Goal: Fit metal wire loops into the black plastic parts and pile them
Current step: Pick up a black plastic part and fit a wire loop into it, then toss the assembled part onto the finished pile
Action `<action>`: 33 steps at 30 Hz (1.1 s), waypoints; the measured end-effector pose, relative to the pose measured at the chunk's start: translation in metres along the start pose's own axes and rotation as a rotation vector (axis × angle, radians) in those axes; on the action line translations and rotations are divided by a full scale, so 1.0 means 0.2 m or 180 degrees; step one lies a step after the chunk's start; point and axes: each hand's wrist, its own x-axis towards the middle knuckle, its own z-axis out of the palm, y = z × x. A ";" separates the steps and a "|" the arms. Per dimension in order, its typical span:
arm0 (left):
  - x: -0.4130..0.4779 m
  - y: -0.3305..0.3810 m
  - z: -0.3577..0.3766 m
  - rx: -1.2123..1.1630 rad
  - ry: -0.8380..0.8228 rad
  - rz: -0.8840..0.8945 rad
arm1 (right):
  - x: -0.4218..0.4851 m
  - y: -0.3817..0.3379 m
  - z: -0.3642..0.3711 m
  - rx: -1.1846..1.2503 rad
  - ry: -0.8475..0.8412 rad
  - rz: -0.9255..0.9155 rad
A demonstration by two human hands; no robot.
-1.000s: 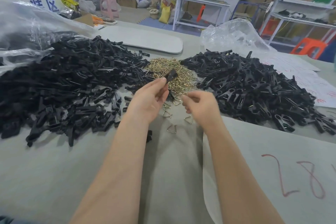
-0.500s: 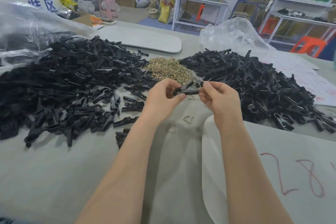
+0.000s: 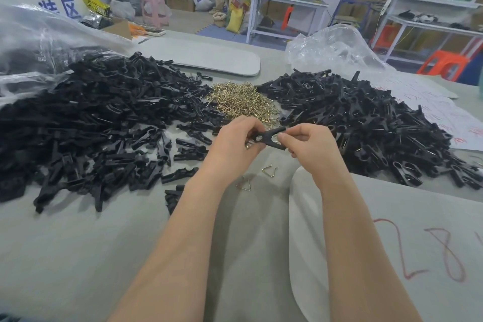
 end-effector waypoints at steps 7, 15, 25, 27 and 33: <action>-0.01 0.00 -0.05 -0.0818 -0.0202 -0.0398 | -0.01 -0.01 -0.04 0.1649 -0.0747 0.0688; -0.02 0.04 -0.07 -0.1075 -0.0406 -0.0111 | -0.05 -0.01 0.02 0.2392 -0.2131 0.1286; -0.01 0.05 -0.07 -0.0959 -0.0428 -0.0026 | -0.03 0.00 0.08 0.2277 -0.1725 0.1102; -0.01 0.05 -0.07 -0.1062 -0.0396 -0.0044 | -0.03 0.00 0.08 0.2269 -0.1754 0.1121; -0.02 0.02 -0.06 -0.0149 -0.0708 -0.0380 | 0.01 0.04 0.04 0.1021 -0.1069 0.0542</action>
